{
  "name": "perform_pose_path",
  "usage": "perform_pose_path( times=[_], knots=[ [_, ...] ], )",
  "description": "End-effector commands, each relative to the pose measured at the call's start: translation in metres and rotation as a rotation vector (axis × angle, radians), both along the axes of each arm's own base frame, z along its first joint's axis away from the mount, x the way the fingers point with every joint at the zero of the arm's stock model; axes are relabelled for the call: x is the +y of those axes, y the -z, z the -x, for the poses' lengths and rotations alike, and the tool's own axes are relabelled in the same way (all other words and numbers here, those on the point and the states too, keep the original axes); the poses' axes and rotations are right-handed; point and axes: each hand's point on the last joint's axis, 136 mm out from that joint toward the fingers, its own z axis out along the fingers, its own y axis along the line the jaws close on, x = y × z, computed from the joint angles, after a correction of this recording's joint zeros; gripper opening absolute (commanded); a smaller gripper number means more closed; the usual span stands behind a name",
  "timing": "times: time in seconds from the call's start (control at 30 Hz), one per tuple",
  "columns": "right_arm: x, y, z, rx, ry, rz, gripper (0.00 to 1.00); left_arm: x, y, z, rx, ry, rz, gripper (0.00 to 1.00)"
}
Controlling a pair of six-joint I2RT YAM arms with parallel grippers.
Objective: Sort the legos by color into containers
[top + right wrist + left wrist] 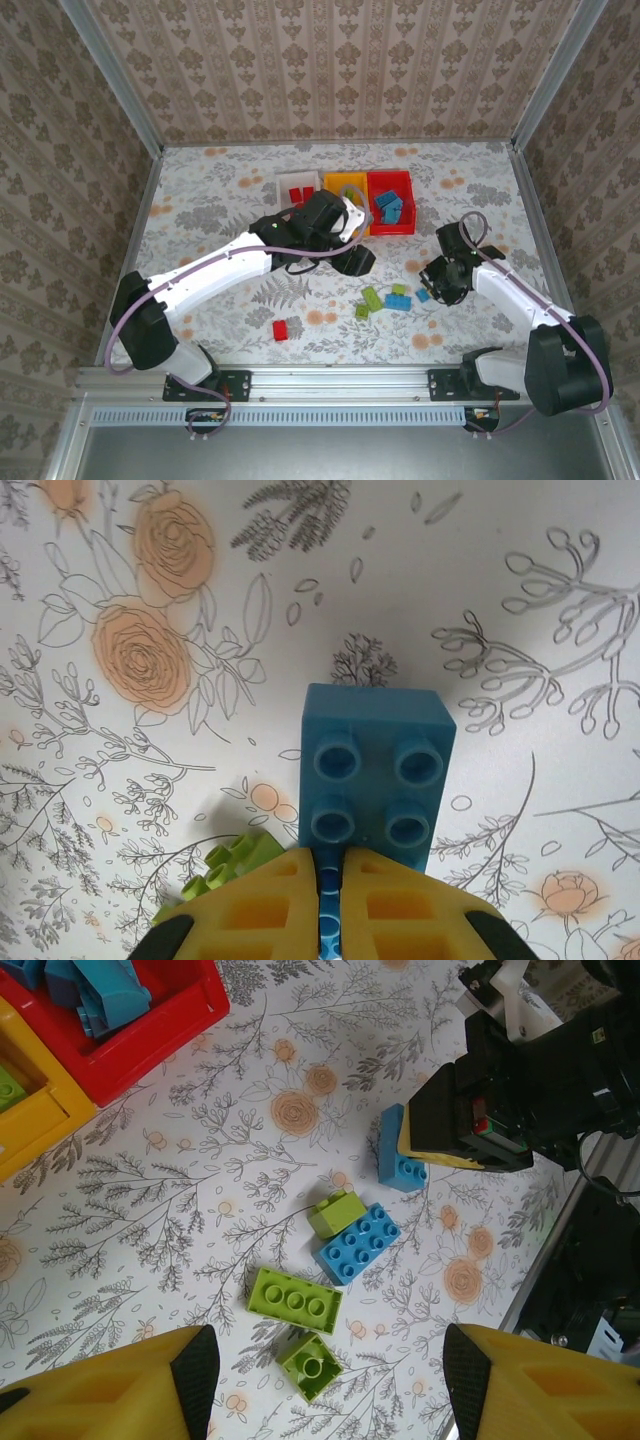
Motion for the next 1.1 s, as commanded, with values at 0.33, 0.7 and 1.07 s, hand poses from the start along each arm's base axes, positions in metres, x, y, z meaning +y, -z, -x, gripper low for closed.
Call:
perform_pose_path(
  times=[0.33, 0.7, 1.07],
  knots=[
    [0.001, -0.008, -0.034, -0.033, -0.134, 0.062, 0.08, -0.008, -0.008, -0.022, -0.006, -0.045, 0.045, 0.63],
    [0.005, 0.006, -0.052, -0.011, -0.206, 0.08, 0.07, -0.005, 0.004, -0.025, 0.013, -0.073, 0.027, 0.63],
    [0.001, -0.009, -0.052, -0.048, -0.241, 0.117, 0.53, -0.002, -0.001, -0.026, 0.009, -0.087, 0.036, 0.63]
  ],
)
